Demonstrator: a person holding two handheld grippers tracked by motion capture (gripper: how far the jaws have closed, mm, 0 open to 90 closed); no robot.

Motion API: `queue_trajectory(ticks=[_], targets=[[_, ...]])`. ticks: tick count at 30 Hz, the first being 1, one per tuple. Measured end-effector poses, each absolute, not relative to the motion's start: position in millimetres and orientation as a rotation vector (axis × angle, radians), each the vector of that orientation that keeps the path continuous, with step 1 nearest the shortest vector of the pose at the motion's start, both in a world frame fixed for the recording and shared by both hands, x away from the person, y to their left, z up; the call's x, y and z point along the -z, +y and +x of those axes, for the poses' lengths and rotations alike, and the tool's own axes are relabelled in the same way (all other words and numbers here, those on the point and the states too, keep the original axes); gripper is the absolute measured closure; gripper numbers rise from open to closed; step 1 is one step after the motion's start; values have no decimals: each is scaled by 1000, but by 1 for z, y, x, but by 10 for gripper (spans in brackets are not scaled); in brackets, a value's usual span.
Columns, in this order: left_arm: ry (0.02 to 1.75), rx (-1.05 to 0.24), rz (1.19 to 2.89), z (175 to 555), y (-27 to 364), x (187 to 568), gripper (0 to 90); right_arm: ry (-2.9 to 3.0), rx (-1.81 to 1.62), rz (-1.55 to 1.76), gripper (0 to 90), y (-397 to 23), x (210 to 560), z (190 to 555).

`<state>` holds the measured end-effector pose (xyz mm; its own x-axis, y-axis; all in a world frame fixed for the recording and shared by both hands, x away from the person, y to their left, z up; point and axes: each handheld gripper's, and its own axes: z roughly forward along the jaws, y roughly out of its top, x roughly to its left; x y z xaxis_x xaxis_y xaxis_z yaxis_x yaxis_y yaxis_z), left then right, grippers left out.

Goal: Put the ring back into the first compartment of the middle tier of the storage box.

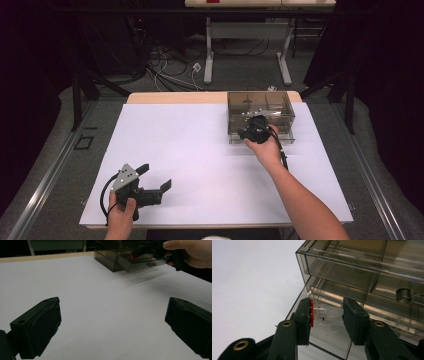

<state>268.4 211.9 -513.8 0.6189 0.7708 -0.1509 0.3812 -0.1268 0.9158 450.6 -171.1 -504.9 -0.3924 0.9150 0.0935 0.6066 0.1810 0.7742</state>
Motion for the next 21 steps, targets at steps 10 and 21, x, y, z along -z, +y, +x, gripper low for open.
queue_trajectory(ticks=[10, 21], targets=[[938, -439, 1740, 268, 210, 514, 3, 2049, -1088, 1434, 518, -174, 502, 450], [937, -440, 1740, 268, 210, 513, 3, 2056, -1130, 1402, 441, -175, 500, 449]])
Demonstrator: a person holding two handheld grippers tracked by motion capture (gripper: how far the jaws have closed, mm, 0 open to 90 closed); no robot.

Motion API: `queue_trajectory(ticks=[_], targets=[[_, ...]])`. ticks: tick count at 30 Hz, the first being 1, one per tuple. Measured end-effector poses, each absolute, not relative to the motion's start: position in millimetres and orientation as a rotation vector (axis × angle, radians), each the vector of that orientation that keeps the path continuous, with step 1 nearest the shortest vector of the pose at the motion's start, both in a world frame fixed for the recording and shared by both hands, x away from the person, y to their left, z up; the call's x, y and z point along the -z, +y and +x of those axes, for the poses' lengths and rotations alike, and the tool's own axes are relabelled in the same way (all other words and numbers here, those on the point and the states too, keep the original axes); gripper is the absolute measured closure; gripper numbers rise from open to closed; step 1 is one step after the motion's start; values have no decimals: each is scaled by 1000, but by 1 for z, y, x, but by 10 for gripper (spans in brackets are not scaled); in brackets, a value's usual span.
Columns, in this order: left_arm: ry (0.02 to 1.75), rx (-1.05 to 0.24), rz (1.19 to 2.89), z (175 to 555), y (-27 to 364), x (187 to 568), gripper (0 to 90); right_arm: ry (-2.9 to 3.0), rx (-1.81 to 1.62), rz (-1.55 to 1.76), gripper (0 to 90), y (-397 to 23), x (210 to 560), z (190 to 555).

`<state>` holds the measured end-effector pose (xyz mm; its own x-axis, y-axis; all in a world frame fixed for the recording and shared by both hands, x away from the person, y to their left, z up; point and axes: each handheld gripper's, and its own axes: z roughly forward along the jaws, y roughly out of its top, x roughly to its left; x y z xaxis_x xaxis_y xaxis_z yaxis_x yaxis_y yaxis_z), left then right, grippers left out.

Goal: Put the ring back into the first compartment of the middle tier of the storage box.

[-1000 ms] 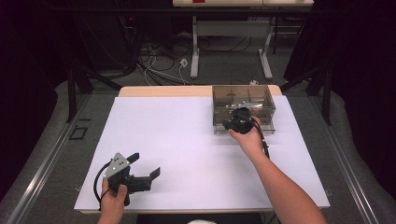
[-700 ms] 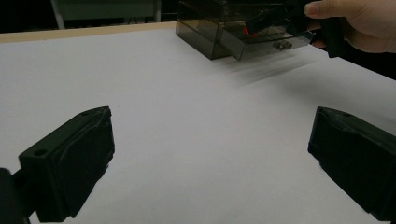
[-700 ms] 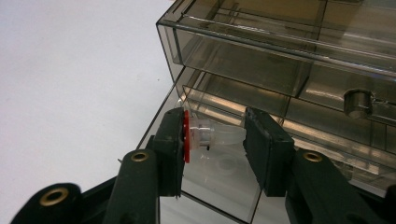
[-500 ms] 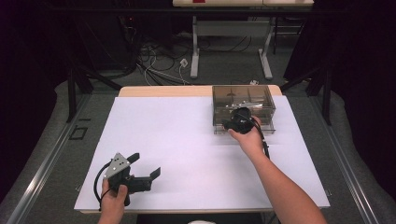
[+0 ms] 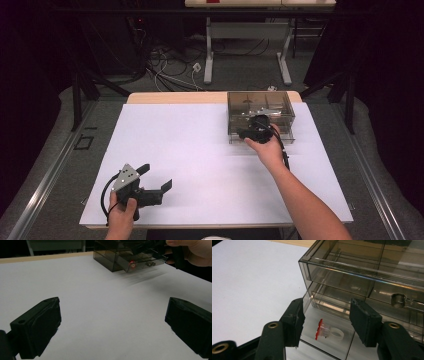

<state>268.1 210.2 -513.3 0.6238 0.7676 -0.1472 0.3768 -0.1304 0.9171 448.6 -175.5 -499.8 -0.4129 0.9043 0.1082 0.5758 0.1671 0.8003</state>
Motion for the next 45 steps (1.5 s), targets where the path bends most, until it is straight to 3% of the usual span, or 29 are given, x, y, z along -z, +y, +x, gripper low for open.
queue_trajectory(ticks=[21, 34, 45], targets=[[934, -433, 1741, 269, 208, 514, 4, 2096, -1141, 1264, 357, -168, 490, 435], [937, -431, 1740, 270, 208, 514, 4, 2089, -1223, 1235, 191, -166, 475, 419], [942, -429, 1738, 270, 208, 514, 4, 2053, -1262, 1203, 144, -167, 465, 400]])
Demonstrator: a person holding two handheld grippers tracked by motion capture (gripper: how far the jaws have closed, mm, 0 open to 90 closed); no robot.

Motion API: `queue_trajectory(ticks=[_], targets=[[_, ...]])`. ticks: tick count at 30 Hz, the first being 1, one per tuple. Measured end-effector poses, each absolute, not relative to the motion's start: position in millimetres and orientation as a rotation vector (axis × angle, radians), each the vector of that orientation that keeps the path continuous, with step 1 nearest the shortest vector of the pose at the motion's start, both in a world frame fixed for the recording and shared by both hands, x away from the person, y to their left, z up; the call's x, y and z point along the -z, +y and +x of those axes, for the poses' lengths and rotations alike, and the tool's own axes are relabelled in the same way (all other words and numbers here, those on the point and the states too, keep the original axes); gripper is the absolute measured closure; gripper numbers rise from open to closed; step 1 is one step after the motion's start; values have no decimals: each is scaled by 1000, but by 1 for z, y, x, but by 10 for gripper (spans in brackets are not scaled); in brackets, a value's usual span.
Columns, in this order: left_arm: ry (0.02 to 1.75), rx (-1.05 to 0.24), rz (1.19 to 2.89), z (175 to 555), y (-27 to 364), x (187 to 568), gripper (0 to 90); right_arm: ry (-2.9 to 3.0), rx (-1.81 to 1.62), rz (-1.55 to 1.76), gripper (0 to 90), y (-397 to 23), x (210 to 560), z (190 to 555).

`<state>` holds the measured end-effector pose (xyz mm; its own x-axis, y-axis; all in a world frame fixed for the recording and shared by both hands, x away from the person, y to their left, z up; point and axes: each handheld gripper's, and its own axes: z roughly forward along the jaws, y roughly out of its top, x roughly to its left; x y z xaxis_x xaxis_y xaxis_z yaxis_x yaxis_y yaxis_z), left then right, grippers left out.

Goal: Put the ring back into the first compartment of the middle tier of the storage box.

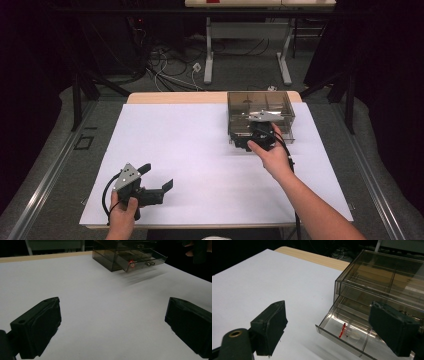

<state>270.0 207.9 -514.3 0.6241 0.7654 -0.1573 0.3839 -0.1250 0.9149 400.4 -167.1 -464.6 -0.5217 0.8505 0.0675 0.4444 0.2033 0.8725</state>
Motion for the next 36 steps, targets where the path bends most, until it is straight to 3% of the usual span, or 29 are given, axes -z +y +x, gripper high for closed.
queue_trajectory(ticks=[4, 8, 36], targets=[[939, -432, 1742, 270, 208, 514, 4, 2048, -1283, 1198, 132, -169, 460, 394], [940, -432, 1744, 270, 208, 514, 4, 2059, -1302, 1187, 0, -170, 456, 388], [937, -434, 1748, 270, 208, 514, 4, 2111, -1384, 1001, 0, -166, 450, 323]])
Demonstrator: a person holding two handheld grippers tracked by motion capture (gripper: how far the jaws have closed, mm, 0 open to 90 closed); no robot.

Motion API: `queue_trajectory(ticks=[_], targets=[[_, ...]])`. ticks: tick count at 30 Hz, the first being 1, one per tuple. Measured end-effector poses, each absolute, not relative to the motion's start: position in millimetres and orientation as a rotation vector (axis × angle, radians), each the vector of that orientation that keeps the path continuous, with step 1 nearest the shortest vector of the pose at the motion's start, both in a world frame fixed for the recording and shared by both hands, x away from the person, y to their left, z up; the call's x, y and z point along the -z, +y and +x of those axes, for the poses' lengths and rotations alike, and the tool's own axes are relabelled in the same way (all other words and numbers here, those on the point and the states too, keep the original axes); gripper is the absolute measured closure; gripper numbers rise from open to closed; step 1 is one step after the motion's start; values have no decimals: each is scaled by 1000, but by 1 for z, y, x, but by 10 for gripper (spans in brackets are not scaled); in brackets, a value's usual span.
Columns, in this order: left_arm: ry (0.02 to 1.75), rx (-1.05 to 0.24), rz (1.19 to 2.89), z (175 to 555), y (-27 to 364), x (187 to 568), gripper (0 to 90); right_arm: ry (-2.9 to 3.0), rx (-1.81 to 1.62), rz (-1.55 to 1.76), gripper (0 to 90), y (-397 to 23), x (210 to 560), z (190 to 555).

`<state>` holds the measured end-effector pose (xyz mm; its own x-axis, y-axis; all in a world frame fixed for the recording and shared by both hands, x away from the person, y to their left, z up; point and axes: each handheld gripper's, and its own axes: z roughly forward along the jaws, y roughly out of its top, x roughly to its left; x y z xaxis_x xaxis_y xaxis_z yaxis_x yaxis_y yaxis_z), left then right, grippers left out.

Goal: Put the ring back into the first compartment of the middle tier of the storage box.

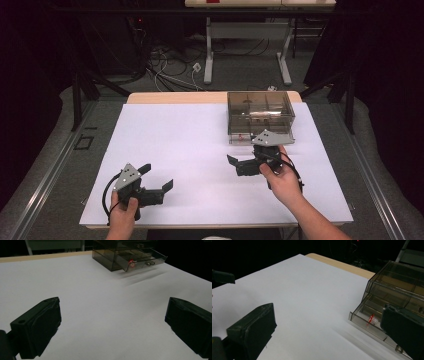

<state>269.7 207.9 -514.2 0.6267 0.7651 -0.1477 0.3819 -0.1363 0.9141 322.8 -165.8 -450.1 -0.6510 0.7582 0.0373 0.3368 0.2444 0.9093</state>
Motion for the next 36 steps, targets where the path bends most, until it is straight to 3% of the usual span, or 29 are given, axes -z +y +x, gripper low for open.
queue_trajectory(ticks=[36], targets=[[929, -433, 1758, 270, 208, 514, 4, 2138, -1398, 963, 5, -158, 514, 287]])
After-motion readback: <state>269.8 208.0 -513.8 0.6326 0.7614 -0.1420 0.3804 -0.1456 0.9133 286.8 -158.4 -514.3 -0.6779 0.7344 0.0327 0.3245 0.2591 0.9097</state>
